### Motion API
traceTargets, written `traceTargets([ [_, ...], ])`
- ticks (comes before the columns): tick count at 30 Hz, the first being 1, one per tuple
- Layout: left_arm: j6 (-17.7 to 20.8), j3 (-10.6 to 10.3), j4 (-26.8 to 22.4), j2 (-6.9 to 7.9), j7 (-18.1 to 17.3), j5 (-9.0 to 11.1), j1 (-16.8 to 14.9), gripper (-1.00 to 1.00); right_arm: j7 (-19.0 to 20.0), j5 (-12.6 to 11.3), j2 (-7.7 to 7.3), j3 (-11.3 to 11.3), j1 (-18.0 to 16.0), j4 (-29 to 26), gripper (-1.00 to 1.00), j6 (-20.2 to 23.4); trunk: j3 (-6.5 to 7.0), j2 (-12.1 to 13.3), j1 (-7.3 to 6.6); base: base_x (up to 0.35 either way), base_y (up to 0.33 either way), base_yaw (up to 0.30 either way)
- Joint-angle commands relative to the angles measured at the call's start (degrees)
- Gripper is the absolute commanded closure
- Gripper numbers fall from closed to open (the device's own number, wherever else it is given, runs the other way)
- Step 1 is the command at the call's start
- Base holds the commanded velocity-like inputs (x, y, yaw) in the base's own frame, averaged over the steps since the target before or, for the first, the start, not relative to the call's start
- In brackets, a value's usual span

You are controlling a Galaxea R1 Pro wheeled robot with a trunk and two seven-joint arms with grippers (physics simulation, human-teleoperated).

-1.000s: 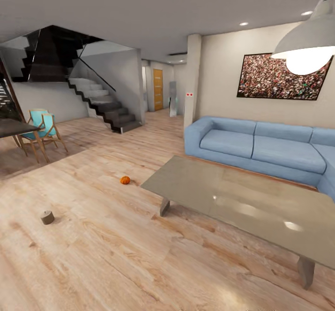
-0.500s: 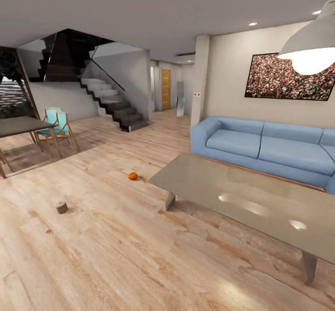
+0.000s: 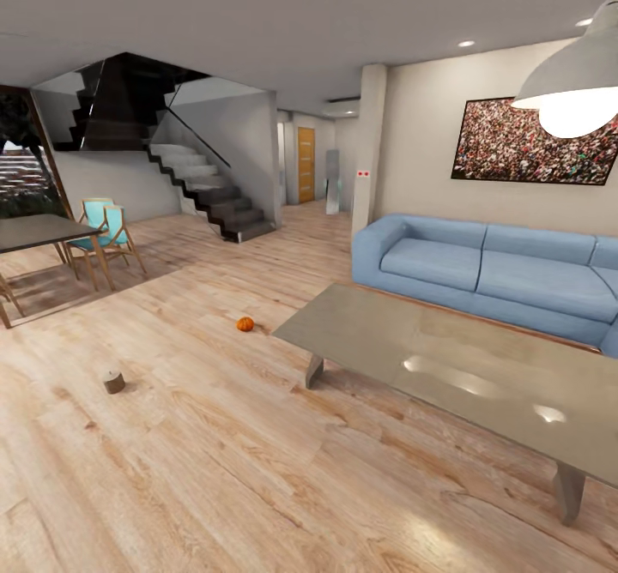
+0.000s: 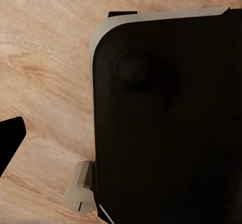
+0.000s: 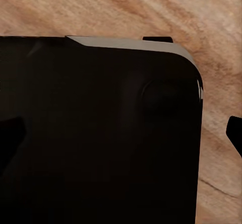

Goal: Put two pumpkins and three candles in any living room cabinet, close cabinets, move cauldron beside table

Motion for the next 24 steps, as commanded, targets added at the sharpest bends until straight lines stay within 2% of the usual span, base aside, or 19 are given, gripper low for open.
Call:
traceTargets([
  [1,-0.08,-0.04,-0.09,-0.02,-0.01,-0.07,0.03,-1.00,0.05,0.02,0.00,-0.01,-0.03,0.05,-1.00,-0.19,-0.05,-0.02,0.00,0.000,-0.017,0.000],
  [7,-0.08,-0.04,-0.10,-0.06,-0.01,-0.23,0.06,-1.00,0.05,-0.06,0.23,-0.01,-0.03,0.05,-1.00,-0.19,-0.05,-0.02,0.00,-0.071,-0.155,0.000],
  [24,-0.08,0.04,-0.09,-0.14,-0.01,-0.25,0.07,-1.00,0.00,-0.07,0.44,-0.01,-0.03,0.05,-1.00,-0.20,-0.05,-0.02,0.00,-0.143,-0.278,0.003],
])
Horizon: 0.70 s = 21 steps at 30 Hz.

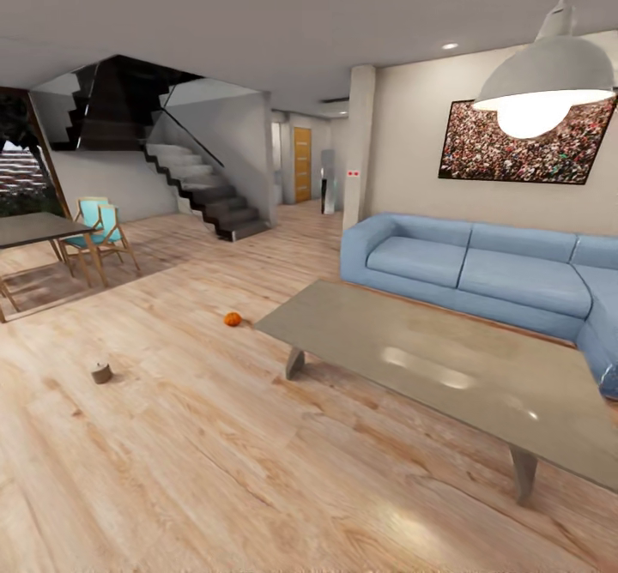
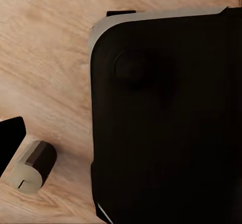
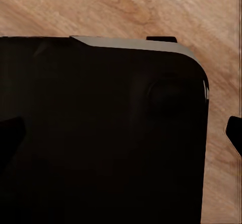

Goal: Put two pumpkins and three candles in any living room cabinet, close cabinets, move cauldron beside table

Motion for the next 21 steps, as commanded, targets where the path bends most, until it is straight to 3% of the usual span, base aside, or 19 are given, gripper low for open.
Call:
traceTargets([
  [1,-0.09,-0.02,-0.09,0.01,-0.01,-0.03,0.03,-1.00,0.06,0.01,0.00,0.00,-0.03,0.06,-1.00,-0.19,-0.04,-0.03,-0.02,-0.212,-0.275,0.127],
  [21,-0.09,0.00,-0.09,0.05,-0.01,0.05,0.02,-1.00,0.09,0.01,0.00,0.00,-0.03,0.15,-1.00,-0.26,-0.04,-0.03,-0.02,-0.223,-0.267,0.270],
])
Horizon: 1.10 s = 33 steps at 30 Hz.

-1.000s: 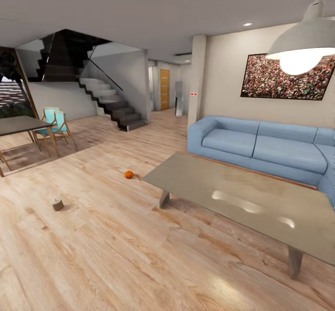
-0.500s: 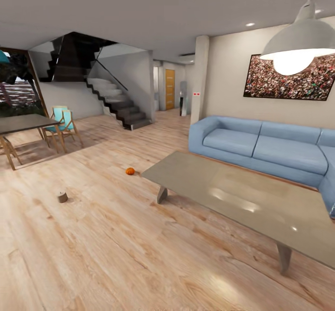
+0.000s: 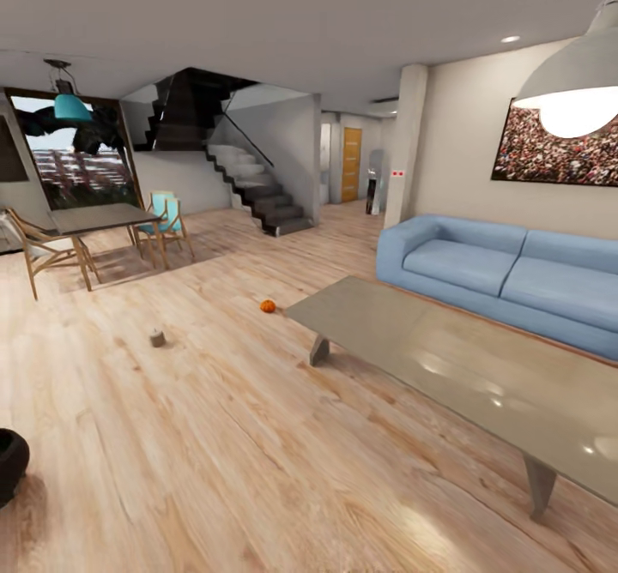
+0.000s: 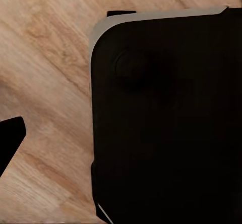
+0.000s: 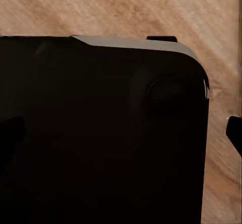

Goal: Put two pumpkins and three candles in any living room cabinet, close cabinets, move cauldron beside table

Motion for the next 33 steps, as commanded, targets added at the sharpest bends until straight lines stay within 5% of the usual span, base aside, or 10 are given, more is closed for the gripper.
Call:
traceTargets([
  [1,-0.09,-0.02,-0.09,0.00,-0.01,-0.03,0.03,-1.00,0.05,0.01,0.00,-0.01,-0.03,0.07,-1.00,-0.18,-0.04,-0.03,-0.03,-0.222,-0.243,0.286],
  [33,-0.09,0.01,-0.09,-0.04,-0.01,-0.01,0.03,-1.00,0.05,0.19,0.33,-0.01,-0.03,0.39,-1.00,-3.88,-0.04,-0.03,-0.03,-0.049,-0.054,0.286],
])
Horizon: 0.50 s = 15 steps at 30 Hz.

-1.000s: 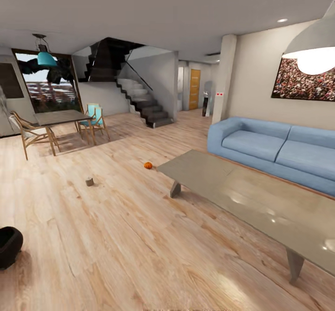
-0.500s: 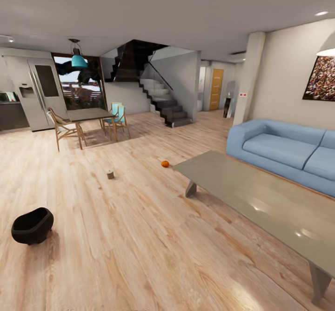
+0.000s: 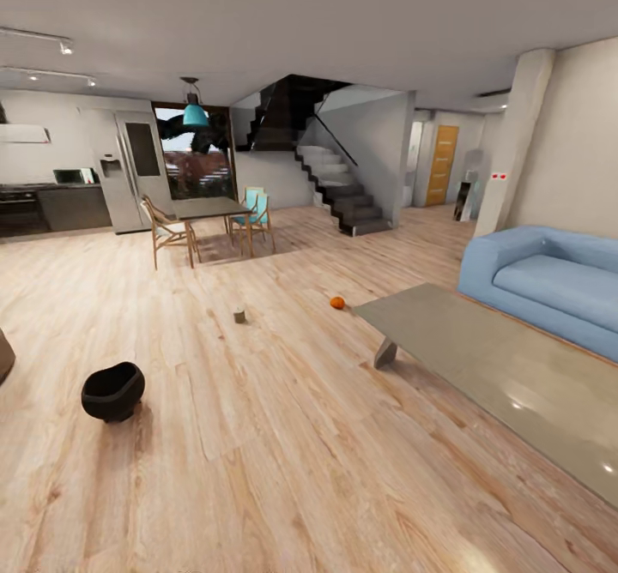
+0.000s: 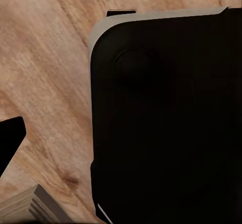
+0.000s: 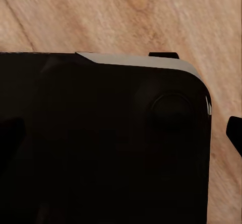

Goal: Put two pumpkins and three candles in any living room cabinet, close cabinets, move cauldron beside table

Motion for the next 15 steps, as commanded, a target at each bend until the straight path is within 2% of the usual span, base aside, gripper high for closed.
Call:
traceTargets([
  [1,-0.08,-0.04,-0.09,0.00,-0.01,-0.03,0.03,-1.00,0.05,0.02,0.01,-0.01,-0.03,0.05,-1.00,-0.19,-0.05,-0.03,0.00,0.000,-0.016,0.286],
  [7,-0.08,0.00,-0.09,0.00,-0.01,-0.04,0.03,-1.00,0.05,0.02,0.03,-0.01,-0.03,0.05,-1.00,-0.21,-0.05,-0.03,0.00,0.078,-0.100,0.286],
  [15,-0.08,0.01,-0.09,0.00,-0.01,-0.04,0.03,-1.00,0.04,0.02,0.03,-0.01,-0.03,0.08,-1.00,-0.20,-0.05,-0.03,0.00,0.194,-0.188,0.286],
])
